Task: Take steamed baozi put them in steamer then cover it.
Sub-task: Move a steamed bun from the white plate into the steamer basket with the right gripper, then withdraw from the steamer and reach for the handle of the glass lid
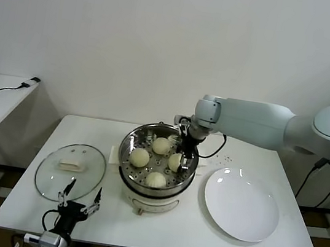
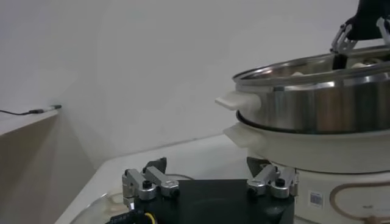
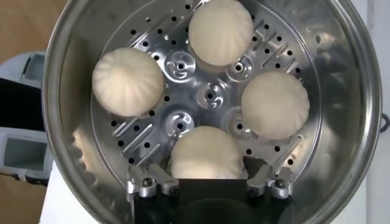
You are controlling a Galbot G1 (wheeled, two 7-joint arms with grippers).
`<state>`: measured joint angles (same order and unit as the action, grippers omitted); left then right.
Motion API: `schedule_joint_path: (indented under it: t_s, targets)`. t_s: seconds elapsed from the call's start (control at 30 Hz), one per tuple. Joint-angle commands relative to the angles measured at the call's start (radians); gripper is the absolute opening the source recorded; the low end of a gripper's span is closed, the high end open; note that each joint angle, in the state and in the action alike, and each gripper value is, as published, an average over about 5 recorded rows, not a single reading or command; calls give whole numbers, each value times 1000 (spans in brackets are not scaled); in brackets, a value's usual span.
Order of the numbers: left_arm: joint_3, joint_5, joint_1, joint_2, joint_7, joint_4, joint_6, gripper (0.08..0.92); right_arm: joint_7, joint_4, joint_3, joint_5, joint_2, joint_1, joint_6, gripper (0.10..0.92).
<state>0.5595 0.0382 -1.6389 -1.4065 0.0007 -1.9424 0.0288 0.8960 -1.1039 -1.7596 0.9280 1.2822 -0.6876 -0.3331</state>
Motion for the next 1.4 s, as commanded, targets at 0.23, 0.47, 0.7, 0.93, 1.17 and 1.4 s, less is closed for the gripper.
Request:
schedule_joint_path:
  t_s: [0.23,0.47,0.7,0.93,1.17,1.4]
  targets:
    - [-3,6,5,-7,1,-2,-3,823,33,-37,46,8,-76,-79,52,823]
    - [8,7,9,-5,1,-4,-1,823,-140,-147,103,94,-281,-137,261,823]
    - [20,8,13,-5,2,-11,-2,823,-448,-291,294,144,-532,20,461,823]
    - [32,43,31,-19,3,-20,-14,823,-652,-364,729,86,-696,436,549,823]
    - [27,103,33,-39,2,-57,-33,823,-733,-431,1257,8,-723,917,563,823]
    - [35,169,36,-40,9,-81,-35,823,-750,-505,1726,-71,-670,1343,540,823]
